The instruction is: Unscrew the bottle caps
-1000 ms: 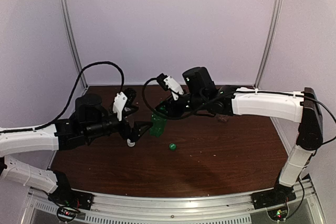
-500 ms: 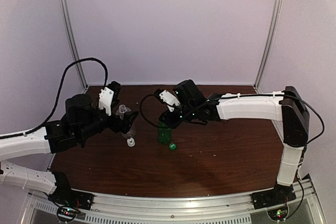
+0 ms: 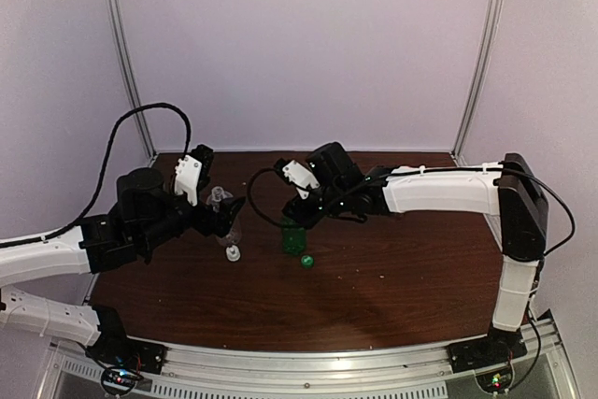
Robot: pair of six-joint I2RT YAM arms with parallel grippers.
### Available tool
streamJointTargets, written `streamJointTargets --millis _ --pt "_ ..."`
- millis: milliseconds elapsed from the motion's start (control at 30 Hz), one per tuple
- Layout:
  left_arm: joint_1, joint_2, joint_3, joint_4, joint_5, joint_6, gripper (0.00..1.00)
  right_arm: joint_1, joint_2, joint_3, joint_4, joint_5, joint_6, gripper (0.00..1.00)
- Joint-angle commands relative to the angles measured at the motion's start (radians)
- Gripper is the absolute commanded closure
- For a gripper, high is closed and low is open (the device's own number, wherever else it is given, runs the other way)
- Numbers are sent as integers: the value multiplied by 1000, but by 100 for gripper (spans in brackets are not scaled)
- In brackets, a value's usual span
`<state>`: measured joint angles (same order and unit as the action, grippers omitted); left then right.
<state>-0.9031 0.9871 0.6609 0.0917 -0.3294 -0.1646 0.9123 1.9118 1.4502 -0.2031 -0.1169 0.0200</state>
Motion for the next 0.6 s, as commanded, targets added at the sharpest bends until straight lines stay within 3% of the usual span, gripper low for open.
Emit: streamJointTargets --millis 0,333,567 --pt "3 -16 -15 17 -17 -12 2 3 6 28 -17 27 -7 58" --pt "3 -23 -21 17 -24 -12 3 2 -56 14 -13 15 -5 24" --pt "3 -19 -15 17 -23 -15 2 -26 -205 -62 -8 34 18 14"
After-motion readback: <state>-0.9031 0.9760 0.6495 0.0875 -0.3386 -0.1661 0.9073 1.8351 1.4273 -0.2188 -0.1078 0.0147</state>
